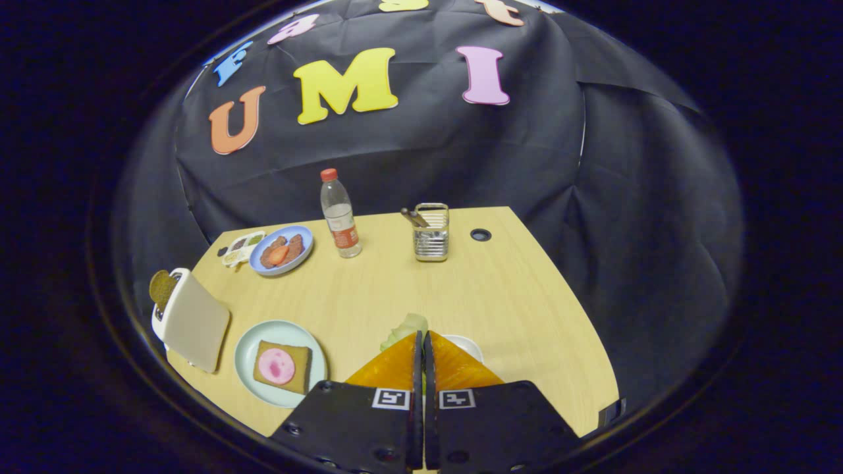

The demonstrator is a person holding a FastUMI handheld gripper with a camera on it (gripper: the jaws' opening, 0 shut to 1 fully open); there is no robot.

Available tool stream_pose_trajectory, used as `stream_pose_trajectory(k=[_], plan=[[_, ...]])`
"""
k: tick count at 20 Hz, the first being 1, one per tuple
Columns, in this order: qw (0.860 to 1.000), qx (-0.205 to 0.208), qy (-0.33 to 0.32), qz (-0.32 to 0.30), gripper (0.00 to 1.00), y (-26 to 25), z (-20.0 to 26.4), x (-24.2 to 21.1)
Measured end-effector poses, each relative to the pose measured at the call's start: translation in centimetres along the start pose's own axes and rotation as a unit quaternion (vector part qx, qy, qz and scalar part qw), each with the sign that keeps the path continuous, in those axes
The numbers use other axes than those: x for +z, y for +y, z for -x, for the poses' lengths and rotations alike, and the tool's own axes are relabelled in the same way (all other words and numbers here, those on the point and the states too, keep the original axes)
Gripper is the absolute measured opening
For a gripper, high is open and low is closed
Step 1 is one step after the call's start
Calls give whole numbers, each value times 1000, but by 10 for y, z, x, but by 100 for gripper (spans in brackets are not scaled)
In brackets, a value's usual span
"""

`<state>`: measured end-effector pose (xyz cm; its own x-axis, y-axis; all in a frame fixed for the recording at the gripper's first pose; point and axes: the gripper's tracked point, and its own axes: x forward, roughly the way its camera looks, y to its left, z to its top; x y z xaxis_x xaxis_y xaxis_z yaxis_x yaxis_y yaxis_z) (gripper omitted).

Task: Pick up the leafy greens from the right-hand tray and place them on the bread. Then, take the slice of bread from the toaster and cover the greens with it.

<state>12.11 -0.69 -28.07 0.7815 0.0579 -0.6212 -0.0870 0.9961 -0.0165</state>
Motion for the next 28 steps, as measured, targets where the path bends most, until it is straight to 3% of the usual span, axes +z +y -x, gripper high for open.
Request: stream_pose_trajectory(k=[7,16,19,28], plan=[[999,42,-1,16,2,120,40,-13],[992,110,48,32,2,257,29,-46],[990,119,74,11,2,271,5,-57],[990,65,117,34,2,238,-74,-67]])
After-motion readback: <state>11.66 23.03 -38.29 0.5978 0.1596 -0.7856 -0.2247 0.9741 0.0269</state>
